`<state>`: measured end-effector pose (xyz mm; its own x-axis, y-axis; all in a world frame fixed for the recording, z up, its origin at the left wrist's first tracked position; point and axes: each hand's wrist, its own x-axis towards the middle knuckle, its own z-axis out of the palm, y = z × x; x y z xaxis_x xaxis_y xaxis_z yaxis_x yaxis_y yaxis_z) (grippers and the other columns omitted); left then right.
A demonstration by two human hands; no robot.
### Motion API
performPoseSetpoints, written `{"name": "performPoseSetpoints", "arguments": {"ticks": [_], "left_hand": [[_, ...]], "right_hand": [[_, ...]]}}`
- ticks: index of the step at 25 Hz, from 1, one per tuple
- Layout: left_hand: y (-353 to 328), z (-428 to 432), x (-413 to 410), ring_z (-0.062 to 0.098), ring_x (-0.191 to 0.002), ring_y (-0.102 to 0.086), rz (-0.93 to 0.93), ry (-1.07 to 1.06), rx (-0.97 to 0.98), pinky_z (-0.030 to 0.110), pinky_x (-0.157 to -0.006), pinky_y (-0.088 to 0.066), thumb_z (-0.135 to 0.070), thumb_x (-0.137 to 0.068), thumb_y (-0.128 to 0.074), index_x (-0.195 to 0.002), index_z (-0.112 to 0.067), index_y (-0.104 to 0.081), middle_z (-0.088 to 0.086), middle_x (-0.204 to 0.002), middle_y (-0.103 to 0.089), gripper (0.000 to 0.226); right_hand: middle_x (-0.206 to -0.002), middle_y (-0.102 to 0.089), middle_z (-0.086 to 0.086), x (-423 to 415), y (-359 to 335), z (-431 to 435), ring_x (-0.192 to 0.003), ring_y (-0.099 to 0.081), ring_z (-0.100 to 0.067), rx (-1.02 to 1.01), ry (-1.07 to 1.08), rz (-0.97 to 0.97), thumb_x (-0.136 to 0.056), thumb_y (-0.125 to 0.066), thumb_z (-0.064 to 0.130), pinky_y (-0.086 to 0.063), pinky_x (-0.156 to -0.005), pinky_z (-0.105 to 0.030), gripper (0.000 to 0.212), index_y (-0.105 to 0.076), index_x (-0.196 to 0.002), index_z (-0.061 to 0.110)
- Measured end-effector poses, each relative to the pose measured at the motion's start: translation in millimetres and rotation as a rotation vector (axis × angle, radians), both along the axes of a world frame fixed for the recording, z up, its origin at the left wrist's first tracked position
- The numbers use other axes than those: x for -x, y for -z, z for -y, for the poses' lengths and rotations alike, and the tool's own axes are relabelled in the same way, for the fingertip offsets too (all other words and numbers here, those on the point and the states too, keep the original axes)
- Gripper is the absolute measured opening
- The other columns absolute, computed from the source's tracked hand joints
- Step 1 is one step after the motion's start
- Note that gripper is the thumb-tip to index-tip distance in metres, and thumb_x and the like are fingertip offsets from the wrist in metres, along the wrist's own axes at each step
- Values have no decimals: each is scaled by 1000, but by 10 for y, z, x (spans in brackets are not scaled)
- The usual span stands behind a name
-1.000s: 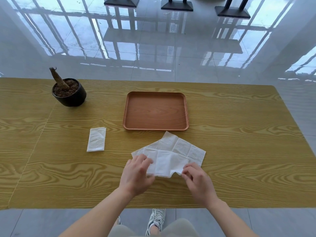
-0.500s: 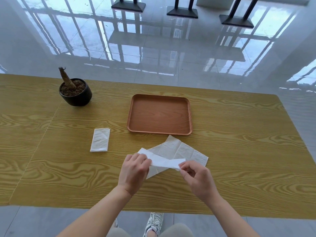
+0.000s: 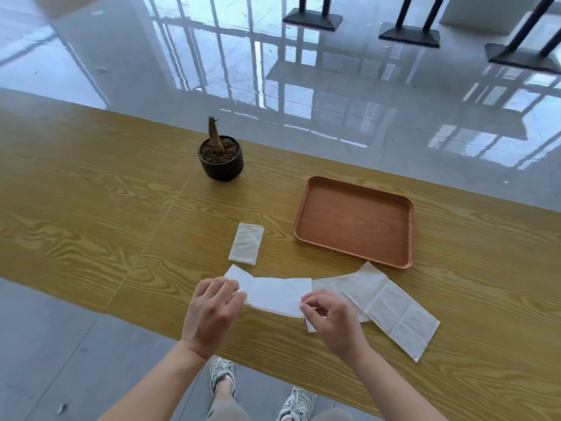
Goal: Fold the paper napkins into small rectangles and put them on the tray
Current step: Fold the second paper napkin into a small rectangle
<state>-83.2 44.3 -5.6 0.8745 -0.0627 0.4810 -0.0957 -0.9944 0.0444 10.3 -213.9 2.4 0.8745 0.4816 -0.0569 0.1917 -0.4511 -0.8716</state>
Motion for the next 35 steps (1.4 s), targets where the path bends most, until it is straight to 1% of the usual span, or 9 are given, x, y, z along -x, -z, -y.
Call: {"name": "performPoseSetpoints", "arguments": {"ticks": [4, 6, 10, 13, 16, 21, 26, 31, 35], "left_hand": [[205, -38, 220, 29, -81, -66, -248, -34, 45, 39, -69, -49, 4, -69, -62, -71, -15, -62, 5, -87, -68, 19], [245, -17, 287, 28, -91, -66, -367, -76, 142, 39, -75, -49, -10, -68, -53, -74, -18, -63, 4, -94, -68, 14], [247, -47, 246, 27, -106, -61, -443, -300, 296, 42, -80, -49, -29, -84, -53, -94, -19, -68, 6, -110, -65, 21], [253, -72, 138, 31, -114, -58, -511, -393, 252, 47, -85, -49, -31, -87, -69, -109, -19, -66, 8, -119, -62, 26], [275, -66, 115, 31, -118, -56, -556, -411, 254, 47, -90, -47, -34, -84, -72, -114, -21, -65, 7, -123, -61, 33], [343, -69, 167, 32, -126, -50, -553, -426, 311, 49, -99, -43, -40, -84, -72, -126, -20, -61, 10, -131, -55, 48], [370, -23, 175, 32, -129, -46, -563, -447, 338, 49, -102, -39, -44, -82, -71, -128, -22, -58, 9, -135, -51, 52], [332, -45, 174, 30, -131, -45, -585, -442, 331, 48, -104, -38, -47, -85, -68, -130, -24, -57, 9, -138, -50, 51], [294, -46, 173, 26, -136, -42, -570, -451, 429, 46, -109, -35, -41, -89, -64, -134, -21, -56, 6, -141, -50, 49]], "right_hand": [[-86, -72, 4, 68, 158, -204, -82, -67, -11, 120, -51, -77, -89, -74, 14, -57, -76, -37, 5, -76, -84, 13], [-90, -69, 5, 99, 173, -236, -80, -65, -10, 142, -35, -105, -88, -74, 13, -57, -76, -36, 2, -74, -87, 16], [-108, -62, 7, 129, 142, -301, -80, -67, -9, 144, 209, -210, -85, -76, 11, -58, -79, -28, 31, -63, -109, 28], [-103, -65, 1, 79, 103, -414, -83, -70, -18, 50, 446, -515, -86, -75, 16, -61, -78, -40, 39, -56, -117, 29], [-90, -73, -12, 14, 64, -468, -64, -73, -20, -78, 528, -745, -87, -71, 6, -62, -65, -36, 35, -56, -115, 21], [-86, -74, -12, 14, 46, -388, -70, -75, -23, 28, 429, -674, -84, -68, 0, -63, -71, -44, 24, -67, -103, 15], [-86, -75, -13, 11, -27, -419, -71, -75, -25, -70, 362, -694, -87, -67, 0, -59, -59, -31, 20, -67, -101, 14], [-91, -78, -3, 17, -48, -549, -82, -74, -23, -109, 169, -682, -95, -63, 9, -64, -69, -39, 11, -70, -102, 14], [-88, -71, 9, -33, 35, -591, -79, -65, -8, 215, 32, -257, -92, -67, 15, -58, -75, -30, 12, -73, -100, 23]]}}
